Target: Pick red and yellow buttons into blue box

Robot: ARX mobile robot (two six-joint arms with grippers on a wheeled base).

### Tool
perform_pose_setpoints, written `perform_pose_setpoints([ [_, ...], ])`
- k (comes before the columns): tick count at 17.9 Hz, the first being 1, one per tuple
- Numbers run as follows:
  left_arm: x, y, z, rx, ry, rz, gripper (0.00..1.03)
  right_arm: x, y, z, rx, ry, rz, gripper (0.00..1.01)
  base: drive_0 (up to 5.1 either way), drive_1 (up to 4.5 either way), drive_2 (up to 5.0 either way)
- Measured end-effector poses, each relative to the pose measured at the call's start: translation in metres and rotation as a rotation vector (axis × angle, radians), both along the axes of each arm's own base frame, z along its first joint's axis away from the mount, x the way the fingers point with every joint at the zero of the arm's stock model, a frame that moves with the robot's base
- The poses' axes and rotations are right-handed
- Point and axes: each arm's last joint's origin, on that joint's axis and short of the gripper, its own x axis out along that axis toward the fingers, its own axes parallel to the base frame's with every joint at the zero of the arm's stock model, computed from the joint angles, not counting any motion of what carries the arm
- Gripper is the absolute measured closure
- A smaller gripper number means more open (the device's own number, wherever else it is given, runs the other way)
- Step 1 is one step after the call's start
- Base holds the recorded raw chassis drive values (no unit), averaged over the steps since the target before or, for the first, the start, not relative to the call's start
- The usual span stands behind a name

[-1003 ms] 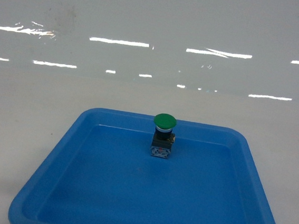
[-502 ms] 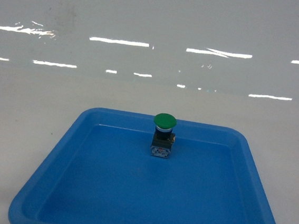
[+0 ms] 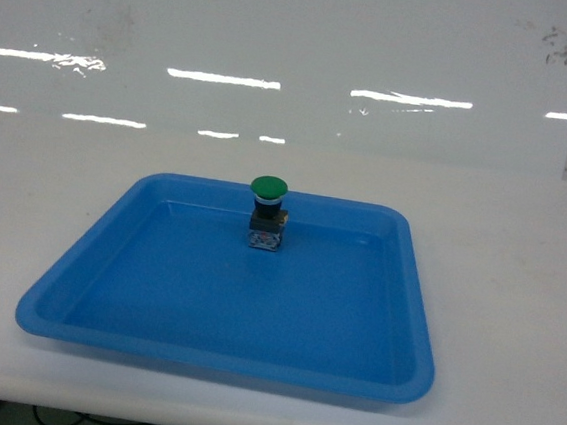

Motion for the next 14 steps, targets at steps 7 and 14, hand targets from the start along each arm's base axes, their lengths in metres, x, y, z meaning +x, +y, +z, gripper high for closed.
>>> perform_pose_setpoints([
  [7, 0.0001, 0.0, -0.0004, 0.0, 0.004, 0.0, 0.76, -0.0001, -0.0001, -0.0001, -0.001, 0.001, -0.001, 0.69, 4.9, -2.53, -2.5],
  [14, 0.0001, 0.0, -0.0004, 0.0, 0.004, 0.0, 0.76, 0.0, -0.0001, -0.0002, -0.001, 0.001, -0.001, 0.69, 5.0, -2.4, -2.4],
])
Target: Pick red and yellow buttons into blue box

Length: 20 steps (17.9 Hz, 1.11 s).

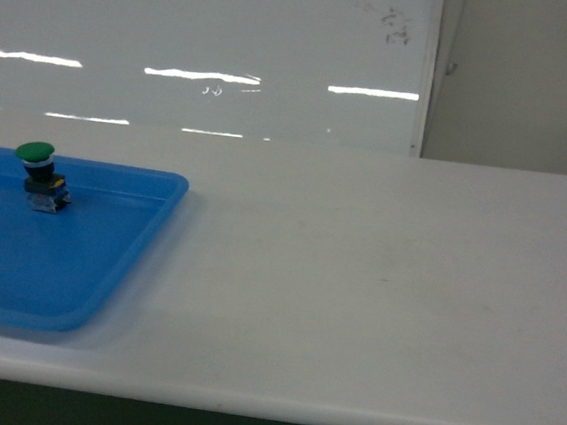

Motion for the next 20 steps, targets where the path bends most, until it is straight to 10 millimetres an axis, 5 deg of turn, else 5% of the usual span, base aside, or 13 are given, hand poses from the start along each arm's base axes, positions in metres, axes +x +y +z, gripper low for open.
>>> perform_pose_setpoints([
  [20, 0.0001, -0.0002, -0.0004, 0.0, 0.001, -0.001, 0.76, 0.0, 0.0, 0.0, 0.0, 0.0, 0.0, 0.69, 4.8, -2.97, -1.7],
])
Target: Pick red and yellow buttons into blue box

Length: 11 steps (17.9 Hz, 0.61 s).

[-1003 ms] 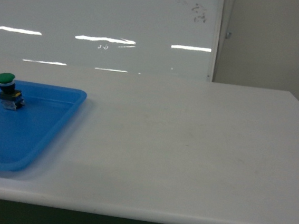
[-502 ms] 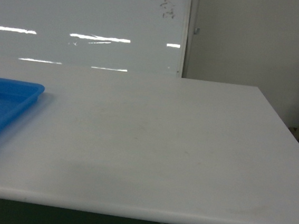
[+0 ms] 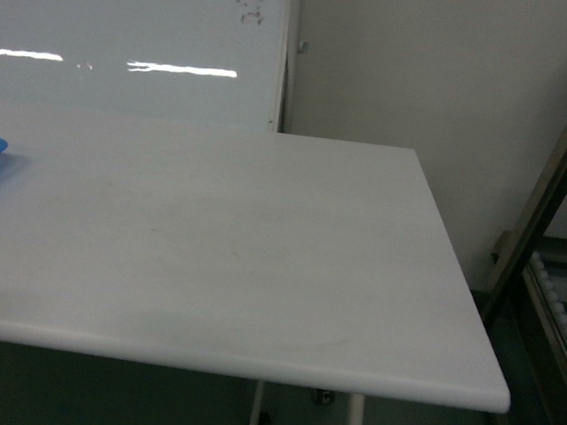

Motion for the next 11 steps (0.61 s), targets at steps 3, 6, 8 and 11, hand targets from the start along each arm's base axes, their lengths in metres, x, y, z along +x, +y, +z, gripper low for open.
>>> perform_pose_setpoints([
  [3, -0.0001, 0.0, 0.0, 0.0, 0.001, 0.0, 0.76, 0.0, 0.0, -0.0002, -0.001, 0.002, 0.0, 0.69, 4.6, -3.98, -0.8],
  [6, -0.0001, 0.0, 0.0003, 0.0, -0.002, 0.0, 0.76, 0.0, 0.0, 0.0001, 0.001, -0.001, 0.0, 0.69, 4.7, -3.85, -0.6],
  [8, -0.0001, 0.0, -0.0001, 0.0, 0.002, 0.0, 0.76, 0.0, 0.0, 0.0, 0.0, 0.0, 0.0, 0.69, 4.6, -3.93, -0.7],
  [11, -0.0001, 0.0, 0.0, 0.0, 0.001, 0.0, 0.76, 0.0, 0.0, 0.0, 0.0, 0.0, 0.0, 0.69, 4.6, -3.93, -0.7],
])
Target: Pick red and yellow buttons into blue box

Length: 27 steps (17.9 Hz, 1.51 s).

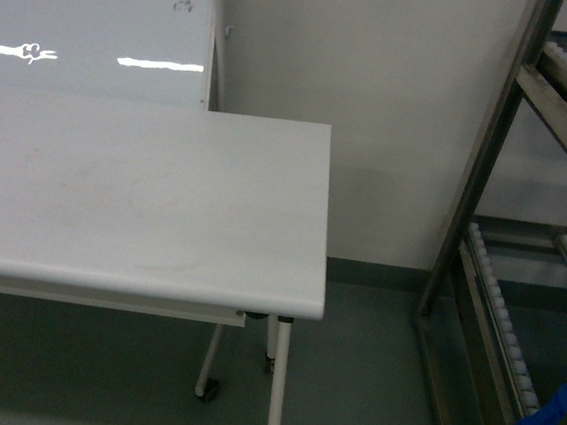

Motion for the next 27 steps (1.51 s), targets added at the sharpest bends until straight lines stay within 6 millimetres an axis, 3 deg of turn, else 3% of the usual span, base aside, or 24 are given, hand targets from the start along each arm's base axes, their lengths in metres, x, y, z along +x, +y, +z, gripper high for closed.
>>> perform_pose_setpoints([
  [27, -0.0001, 0.0, 0.0005, 0.0, -0.004, 0.0, 0.76, 0.0, 0.0, 0.0001, 0.001, -0.001, 0.0, 0.69, 4.8, -3.3, -1.4],
])
